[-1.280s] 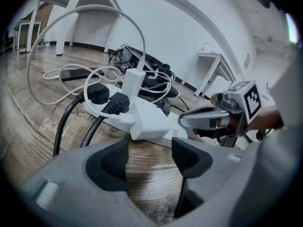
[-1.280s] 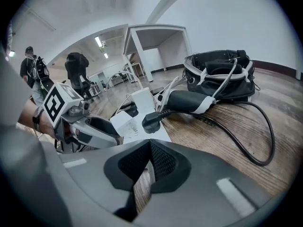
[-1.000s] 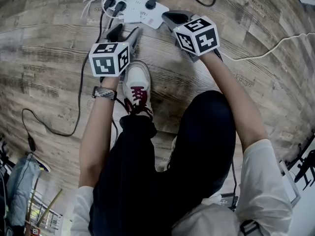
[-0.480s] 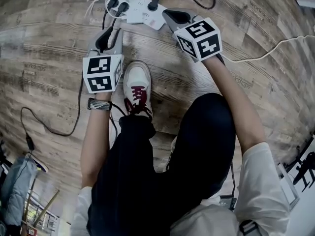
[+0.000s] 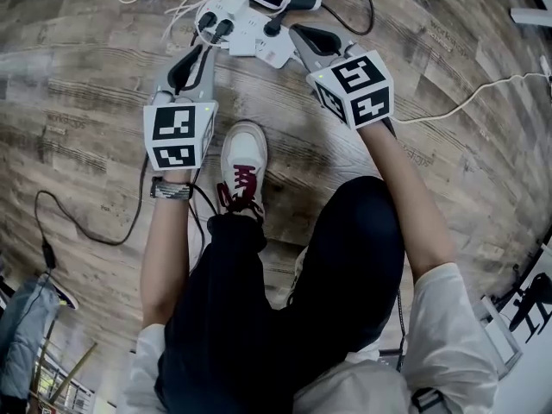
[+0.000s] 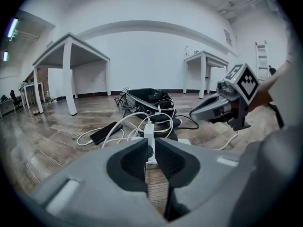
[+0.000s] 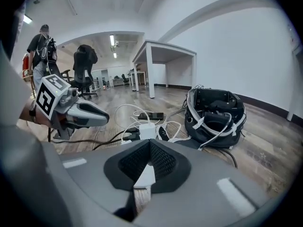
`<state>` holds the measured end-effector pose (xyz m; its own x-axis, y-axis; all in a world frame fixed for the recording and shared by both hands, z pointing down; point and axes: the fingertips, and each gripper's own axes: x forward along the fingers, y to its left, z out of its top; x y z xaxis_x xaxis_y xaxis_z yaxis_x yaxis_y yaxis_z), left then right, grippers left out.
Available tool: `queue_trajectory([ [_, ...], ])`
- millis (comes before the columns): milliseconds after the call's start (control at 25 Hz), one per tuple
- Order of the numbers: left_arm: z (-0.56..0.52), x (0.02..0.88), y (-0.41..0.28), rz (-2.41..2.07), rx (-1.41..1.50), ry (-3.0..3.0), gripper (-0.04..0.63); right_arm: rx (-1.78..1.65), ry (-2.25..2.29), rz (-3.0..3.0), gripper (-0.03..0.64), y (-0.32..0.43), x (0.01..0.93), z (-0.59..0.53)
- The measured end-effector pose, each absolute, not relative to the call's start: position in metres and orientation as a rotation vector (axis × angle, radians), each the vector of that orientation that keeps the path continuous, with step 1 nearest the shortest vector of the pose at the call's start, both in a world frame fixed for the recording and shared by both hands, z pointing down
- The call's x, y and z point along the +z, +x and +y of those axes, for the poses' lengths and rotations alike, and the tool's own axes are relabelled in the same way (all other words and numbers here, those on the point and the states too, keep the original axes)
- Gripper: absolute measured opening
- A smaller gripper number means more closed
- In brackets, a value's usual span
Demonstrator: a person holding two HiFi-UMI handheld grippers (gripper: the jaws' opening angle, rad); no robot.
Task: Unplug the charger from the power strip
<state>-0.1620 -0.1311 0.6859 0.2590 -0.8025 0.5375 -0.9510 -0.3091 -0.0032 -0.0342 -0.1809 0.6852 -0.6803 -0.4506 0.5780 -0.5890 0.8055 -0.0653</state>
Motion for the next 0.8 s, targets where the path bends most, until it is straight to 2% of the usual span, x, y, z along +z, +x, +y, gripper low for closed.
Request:
queue_trajectory([
  [800, -0.155, 0.568, -0.170, -1.730, 0.538, 2.274, 0.006, 0.090, 0.829, -2.592, 0.003, -0.022, 0.537, -0.196],
])
